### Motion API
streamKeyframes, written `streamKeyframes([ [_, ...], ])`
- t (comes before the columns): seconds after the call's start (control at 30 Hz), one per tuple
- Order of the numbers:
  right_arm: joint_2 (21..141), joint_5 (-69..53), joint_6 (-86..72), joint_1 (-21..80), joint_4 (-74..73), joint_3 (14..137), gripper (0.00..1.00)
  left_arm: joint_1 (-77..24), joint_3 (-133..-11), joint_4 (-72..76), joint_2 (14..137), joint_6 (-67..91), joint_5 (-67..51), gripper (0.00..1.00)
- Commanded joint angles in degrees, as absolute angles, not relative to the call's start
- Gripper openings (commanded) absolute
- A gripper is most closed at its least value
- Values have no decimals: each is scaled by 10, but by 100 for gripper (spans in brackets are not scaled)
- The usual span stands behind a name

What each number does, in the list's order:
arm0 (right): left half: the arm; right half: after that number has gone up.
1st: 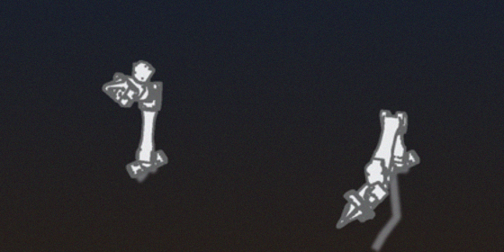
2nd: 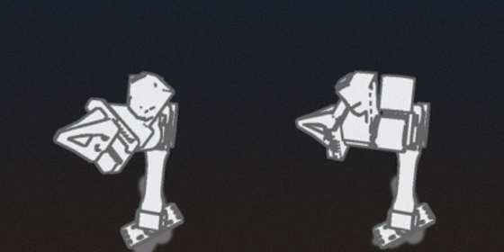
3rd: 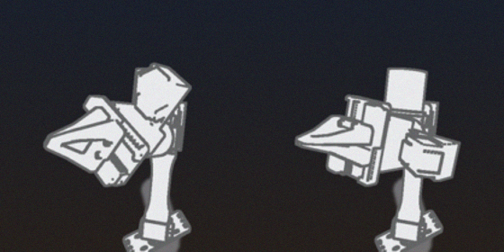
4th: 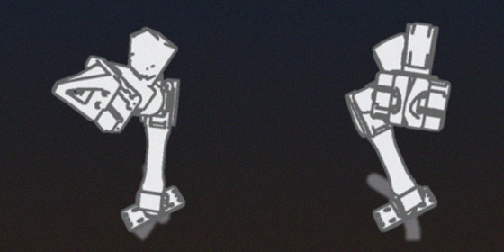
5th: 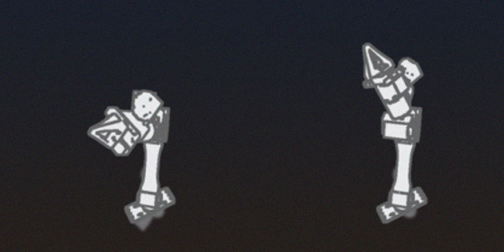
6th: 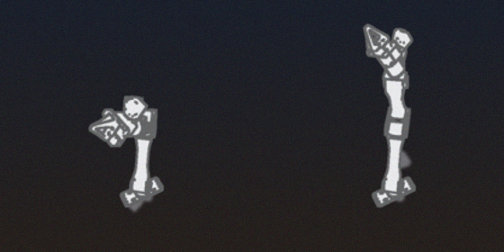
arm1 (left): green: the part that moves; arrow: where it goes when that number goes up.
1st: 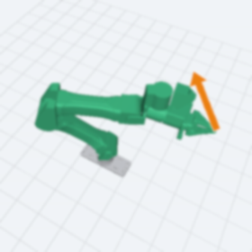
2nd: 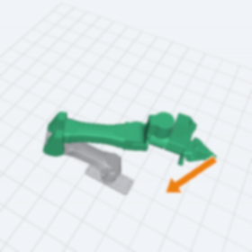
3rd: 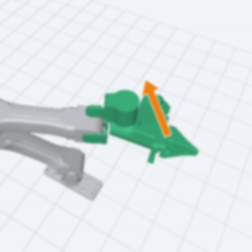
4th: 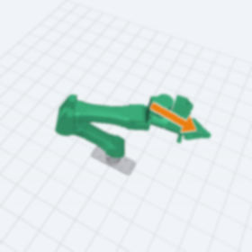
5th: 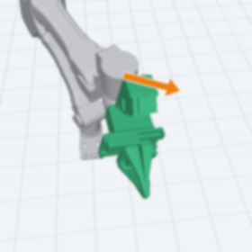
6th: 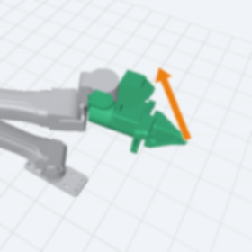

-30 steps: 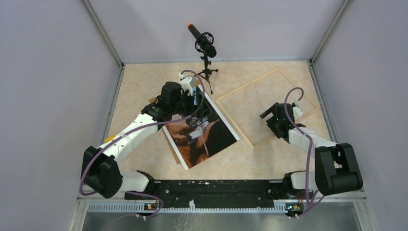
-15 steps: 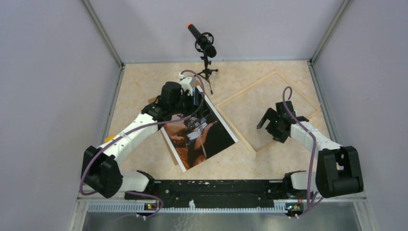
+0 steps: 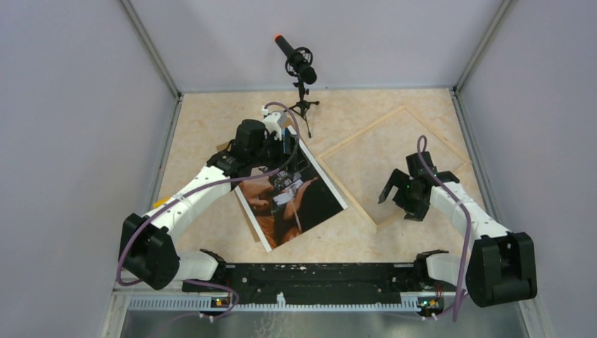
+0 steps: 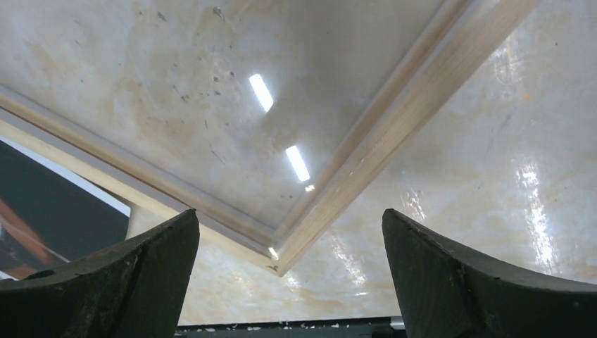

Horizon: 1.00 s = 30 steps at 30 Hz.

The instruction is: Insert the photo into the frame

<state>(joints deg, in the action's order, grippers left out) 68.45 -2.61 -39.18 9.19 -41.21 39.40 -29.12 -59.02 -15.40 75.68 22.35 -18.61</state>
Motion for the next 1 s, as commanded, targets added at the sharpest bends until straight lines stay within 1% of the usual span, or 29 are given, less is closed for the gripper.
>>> streamKeyframes([
  [0.0,637,-11,-409,90,-449,400,99,-287,-594,-136,757,217,-190,99],
  [0.1,611,4,-416,88,-426,395,99,-286,-594,-135,759,219,-195,99],
  [0.2,611,15,-407,71,-386,388,99,-286,-594,-135,759,221,-198,99],
  [0.37,640,-45,-384,-27,-308,363,98,-286,-593,-135,757,221,-197,98],
  [0.47,650,-68,-372,-57,-272,352,97,-286,-593,-135,753,217,-189,98],
  [0.67,646,-64,-371,-62,-251,341,83,-284,-595,-136,758,220,-200,99],
  [0.7,644,-63,-373,-63,-251,341,79,-285,-596,-136,758,220,-202,99],
  [0.77,640,-63,-375,-64,-250,338,76,-285,-596,-136,759,221,-204,99],
  [0.9,643,-63,-376,-64,-246,336,75,-285,-597,-137,757,221,-204,99],
  [0.97,649,-72,-376,-64,-241,337,68,-285,-596,-137,757,221,-203,99],
])
